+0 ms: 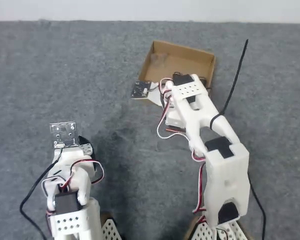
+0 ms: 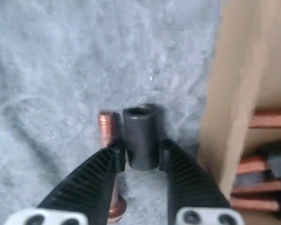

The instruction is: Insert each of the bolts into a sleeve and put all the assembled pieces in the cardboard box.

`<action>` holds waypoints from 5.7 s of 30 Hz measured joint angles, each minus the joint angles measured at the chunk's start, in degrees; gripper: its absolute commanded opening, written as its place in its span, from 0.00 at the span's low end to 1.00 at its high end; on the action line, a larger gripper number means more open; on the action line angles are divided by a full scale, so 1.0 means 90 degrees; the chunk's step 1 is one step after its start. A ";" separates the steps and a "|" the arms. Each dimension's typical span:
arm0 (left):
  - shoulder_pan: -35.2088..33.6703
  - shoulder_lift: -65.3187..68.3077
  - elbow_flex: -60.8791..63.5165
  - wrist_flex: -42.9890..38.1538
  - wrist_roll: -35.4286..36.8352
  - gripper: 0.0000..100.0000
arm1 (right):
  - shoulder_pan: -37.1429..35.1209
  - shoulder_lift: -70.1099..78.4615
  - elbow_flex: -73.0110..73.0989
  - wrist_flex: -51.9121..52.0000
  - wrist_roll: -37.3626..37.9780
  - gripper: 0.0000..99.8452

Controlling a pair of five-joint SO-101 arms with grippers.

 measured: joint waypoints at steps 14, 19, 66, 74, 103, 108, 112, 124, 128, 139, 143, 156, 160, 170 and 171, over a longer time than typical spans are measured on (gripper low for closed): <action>0.0000 0.0000 0.0000 0.0000 0.0000 0.01 | -0.0010 0.0039 -0.0010 0.0127 0.0078 0.15; 0.0000 0.0000 0.0000 0.0000 0.0000 0.01 | 0.0010 0.0176 -0.0020 -0.0098 0.0078 0.00; 0.0000 0.0000 0.0000 0.0000 0.0000 0.01 | 0.3380 -0.2354 0.3683 -0.0987 -0.4796 0.01; 0.0000 0.0000 0.0000 0.0000 0.0000 0.01 | 0.3673 -0.4464 0.6046 -0.1944 -0.4972 0.01; 0.1983 0.4650 -0.5392 0.0879 -0.0020 0.01 | 0.4239 -0.5079 0.6877 -0.2637 -0.5060 0.01; 0.2530 0.6457 -0.6799 0.0879 -0.0020 0.01 | 0.4239 -0.5079 0.6877 -0.2637 -0.5060 0.01; 0.2833 0.7980 -0.7785 0.0850 -0.0020 0.01 | 0.4239 -0.5079 0.6877 -0.2637 -0.5060 0.01; 0.2872 1.1819 -1.0012 -0.0078 0.0000 0.01 | 0.4239 -0.5079 0.6916 -0.2686 -0.5021 0.01; 0.2872 1.2298 -1.0129 -0.0527 0.0000 0.07 | 0.4239 -0.5079 0.6926 -0.2696 -0.5021 0.01; 0.2872 1.3021 -1.0139 -0.1153 0.0664 0.17 | 0.4239 -0.5079 0.6926 -0.2696 -0.4874 0.01; 0.2872 1.3411 -1.0139 -0.1446 0.0674 0.16 | 0.4239 -0.5079 0.6926 -0.2696 -0.4855 0.01; 0.2129 1.3910 -1.0139 -0.2247 0.0694 0.16 | 0.4239 -0.5079 0.6926 -0.2696 -0.4855 0.01; 0.2208 1.3910 -1.0139 -0.2276 0.0684 0.16 | 0.4239 -0.5079 0.6926 -0.2696 -0.4855 0.01; 0.2471 1.4838 -1.0237 -0.2589 0.0625 0.11 | 0.4239 -0.5079 0.6926 -0.2696 -0.4855 0.01; 0.2471 1.4847 -1.0266 -0.2589 0.0547 0.07 | 0.4239 -0.5079 0.6926 -0.2696 -0.4855 0.01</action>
